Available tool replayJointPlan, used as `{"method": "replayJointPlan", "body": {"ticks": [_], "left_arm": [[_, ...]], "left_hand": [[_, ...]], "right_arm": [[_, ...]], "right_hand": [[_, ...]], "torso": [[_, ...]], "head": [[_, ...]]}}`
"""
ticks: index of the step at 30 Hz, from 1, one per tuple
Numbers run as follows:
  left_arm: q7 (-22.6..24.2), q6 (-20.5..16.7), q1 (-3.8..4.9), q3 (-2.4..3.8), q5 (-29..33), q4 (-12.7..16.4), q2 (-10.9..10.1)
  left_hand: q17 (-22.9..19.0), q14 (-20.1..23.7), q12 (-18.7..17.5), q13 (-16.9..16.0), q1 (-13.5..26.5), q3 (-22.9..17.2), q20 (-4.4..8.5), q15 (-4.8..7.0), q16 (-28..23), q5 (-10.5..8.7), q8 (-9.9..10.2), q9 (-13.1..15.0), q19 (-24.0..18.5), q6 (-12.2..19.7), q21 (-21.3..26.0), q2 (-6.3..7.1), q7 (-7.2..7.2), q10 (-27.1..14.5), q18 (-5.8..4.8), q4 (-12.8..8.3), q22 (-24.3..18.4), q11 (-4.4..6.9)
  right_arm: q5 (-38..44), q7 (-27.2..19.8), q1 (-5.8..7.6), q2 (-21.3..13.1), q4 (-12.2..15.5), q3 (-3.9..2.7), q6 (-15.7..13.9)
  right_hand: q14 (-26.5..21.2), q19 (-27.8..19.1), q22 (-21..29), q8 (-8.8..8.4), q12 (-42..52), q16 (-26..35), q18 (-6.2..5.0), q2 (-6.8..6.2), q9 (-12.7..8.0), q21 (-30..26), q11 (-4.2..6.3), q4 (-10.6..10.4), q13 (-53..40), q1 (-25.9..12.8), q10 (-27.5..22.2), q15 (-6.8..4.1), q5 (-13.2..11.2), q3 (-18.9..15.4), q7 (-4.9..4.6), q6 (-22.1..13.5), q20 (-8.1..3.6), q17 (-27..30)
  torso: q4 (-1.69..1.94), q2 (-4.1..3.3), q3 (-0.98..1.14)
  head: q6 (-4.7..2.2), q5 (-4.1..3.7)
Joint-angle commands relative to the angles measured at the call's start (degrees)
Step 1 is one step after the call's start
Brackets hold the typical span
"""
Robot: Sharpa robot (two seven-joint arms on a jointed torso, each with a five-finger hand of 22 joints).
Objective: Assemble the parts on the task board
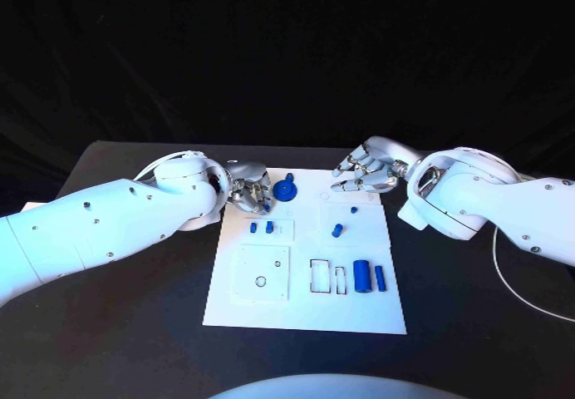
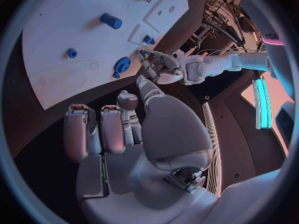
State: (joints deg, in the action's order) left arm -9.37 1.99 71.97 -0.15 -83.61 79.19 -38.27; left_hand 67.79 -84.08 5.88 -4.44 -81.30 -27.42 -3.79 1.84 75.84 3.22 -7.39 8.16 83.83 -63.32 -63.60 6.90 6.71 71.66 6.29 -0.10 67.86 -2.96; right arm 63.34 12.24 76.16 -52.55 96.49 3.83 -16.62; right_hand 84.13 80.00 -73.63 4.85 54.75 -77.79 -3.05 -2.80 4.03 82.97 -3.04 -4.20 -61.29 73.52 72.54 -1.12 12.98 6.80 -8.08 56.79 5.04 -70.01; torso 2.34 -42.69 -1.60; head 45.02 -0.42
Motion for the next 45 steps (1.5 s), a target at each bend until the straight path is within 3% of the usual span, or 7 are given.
{"method": "replayJointPlan", "body": {"ticks": [1,23,45], "left_arm": [[-0.37,1.15,-0.05,-0.02,-1.36,-0.11,0.19],[-0.95,1.95,-0.07,-0.11,-1.58,-0.97,0.57],[-1.47,2.35,-0.08,-0.12,-1.58,-0.75,0.65]], "left_hand": [[0.04,-2.03,-0.18,0.02,0.60,0.04,0.05,-0.14,0.34,-0.38,0.32,0.01,0.72,-0.12,-0.32,0.08,0.30,0.17,-0.89,-0.37,0.06,-0.18],[0.03,-2.02,-0.40,0.01,0.88,0.13,0.02,-0.14,0.43,-0.38,0.53,-0.10,0.67,-0.10,-0.41,0.32,0.41,0.21,-0.89,-0.51,0.19,-0.24],[-0.22,-1.91,-1.63,0.14,1.86,0.05,-0.43,-0.80,0.56,-0.38,2.02,-0.87,0.52,1.30,-0.29,0.88,1.67,-0.57,-0.93,-0.71,0.29,-1.15]], "right_arm": [[0.30,-0.23,-0.04,0.03,0.02,0.00,0.65],[0.30,-0.26,-0.05,0.02,0.04,0.00,0.82],[0.30,-0.18,-0.07,-0.04,0.05,0.00,1.37]], "right_hand": [[2.06,-0.20,0.08,0.25,0.15,0.27,-0.58,0.58,0.03,-0.21,0.08,0.05,0.06,0.15,-0.27,-0.20,0.28,-0.22,0.02,0.38,-0.05,0.06],[2.07,-0.19,0.08,0.25,0.23,0.29,-0.58,0.63,0.02,-0.21,0.08,0.06,0.01,0.21,-0.23,-0.21,0.28,-0.22,0.02,0.38,-0.06,0.07],[2.06,-0.19,0.07,0.25,0.16,0.33,-0.58,0.63,0.02,-0.21,0.08,0.06,0.07,0.22,-0.27,-0.21,0.27,-0.22,0.02,0.38,-0.06,0.13]], "torso": [[0.03,0.01,0.01],[0.04,0.03,-0.05],[0.06,0.03,-0.01]], "head": [[0.06,-0.01],[0.12,-0.11],[0.10,-0.07]]}}
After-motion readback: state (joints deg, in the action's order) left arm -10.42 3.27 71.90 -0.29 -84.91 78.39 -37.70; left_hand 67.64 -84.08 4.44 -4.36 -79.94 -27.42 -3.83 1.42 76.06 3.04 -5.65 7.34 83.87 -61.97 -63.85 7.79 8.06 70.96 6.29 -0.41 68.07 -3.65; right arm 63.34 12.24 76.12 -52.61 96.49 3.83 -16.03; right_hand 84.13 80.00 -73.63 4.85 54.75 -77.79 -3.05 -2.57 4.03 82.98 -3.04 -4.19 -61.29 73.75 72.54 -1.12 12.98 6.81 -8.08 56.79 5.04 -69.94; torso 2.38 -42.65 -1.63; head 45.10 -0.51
